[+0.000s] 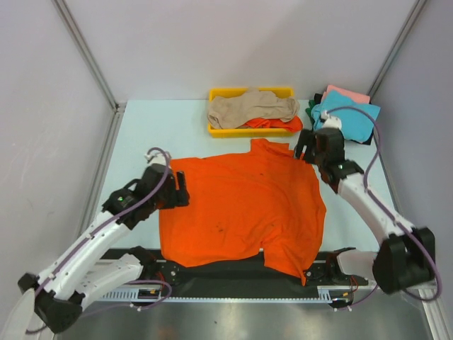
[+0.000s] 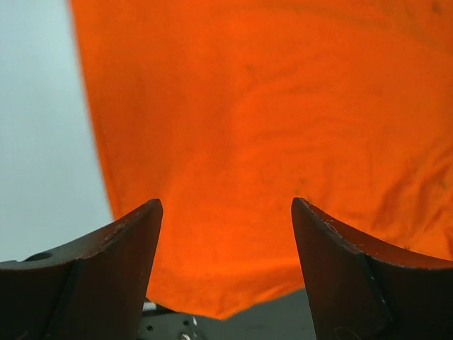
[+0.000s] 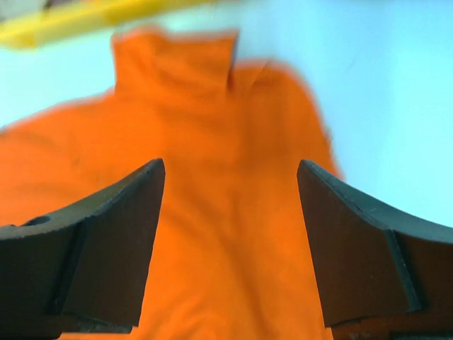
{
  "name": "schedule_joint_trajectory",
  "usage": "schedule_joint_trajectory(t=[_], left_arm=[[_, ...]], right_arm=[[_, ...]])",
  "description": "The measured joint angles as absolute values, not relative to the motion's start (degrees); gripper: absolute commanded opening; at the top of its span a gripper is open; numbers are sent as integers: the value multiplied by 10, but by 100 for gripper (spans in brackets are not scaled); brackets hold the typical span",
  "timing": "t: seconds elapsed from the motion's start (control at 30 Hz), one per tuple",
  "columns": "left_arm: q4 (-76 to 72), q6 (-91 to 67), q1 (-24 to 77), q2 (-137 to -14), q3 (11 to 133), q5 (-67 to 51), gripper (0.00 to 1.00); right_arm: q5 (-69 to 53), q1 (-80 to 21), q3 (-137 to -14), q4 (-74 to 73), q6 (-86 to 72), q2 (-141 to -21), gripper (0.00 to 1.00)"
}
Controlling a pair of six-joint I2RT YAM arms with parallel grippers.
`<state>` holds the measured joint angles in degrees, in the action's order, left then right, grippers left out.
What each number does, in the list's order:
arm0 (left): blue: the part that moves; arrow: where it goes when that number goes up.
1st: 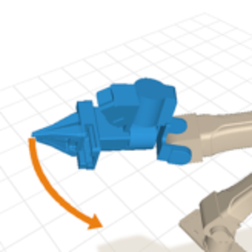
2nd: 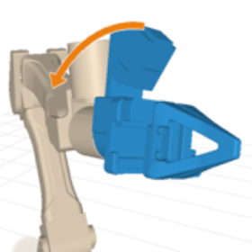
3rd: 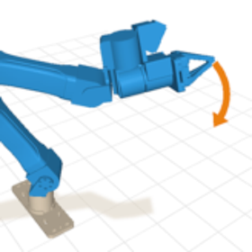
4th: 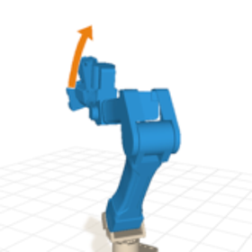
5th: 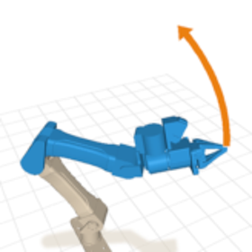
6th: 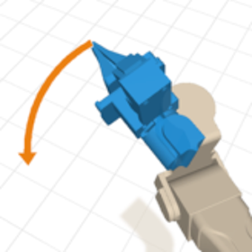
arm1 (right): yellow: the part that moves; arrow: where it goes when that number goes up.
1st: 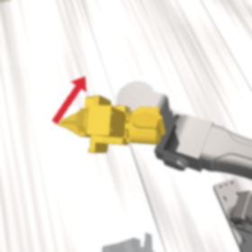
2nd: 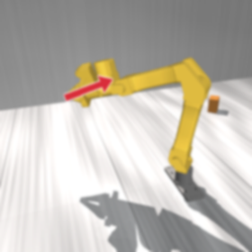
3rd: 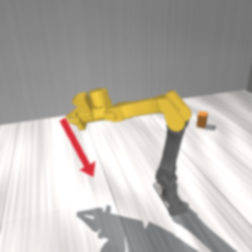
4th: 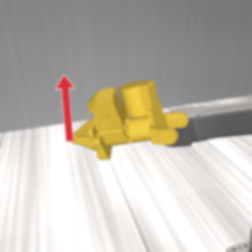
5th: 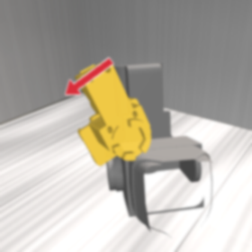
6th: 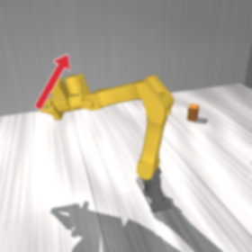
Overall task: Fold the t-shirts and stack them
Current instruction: Flatten the tshirt out, then fold the tshirt
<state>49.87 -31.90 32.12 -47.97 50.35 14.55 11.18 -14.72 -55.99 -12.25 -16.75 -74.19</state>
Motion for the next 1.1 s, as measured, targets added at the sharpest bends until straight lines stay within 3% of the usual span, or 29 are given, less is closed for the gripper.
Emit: schedule_joint_trajectory(t=[0.2, 0.43, 0.9, 0.93, 1.03, 1.07, 1.1], left_arm=[[536, -463, 524, -534, 459, 173, 73], [591, -627, 673, -510, 372, 161, 69], [566, -746, 700, -463, 239, 143, 68], [565, -746, 700, -461, 237, 143, 65], [574, -746, 701, -461, 234, 149, 43], [579, -746, 700, -461, 234, 152, 27], [586, -747, 700, -461, 234, 156, 21]], right_arm=[[92, -240, -393, -166, -257, -588, 80], [90, -341, -324, -223, -330, -508, 80], [123, -438, -315, -251, -405, -507, 81], [126, -439, -311, -255, -408, -503, 81], [133, -442, -298, -272, -421, -490, 81], [135, -442, -296, -279, -424, -488, 80], [137, -442, -294, -285, -427, -486, 80]])
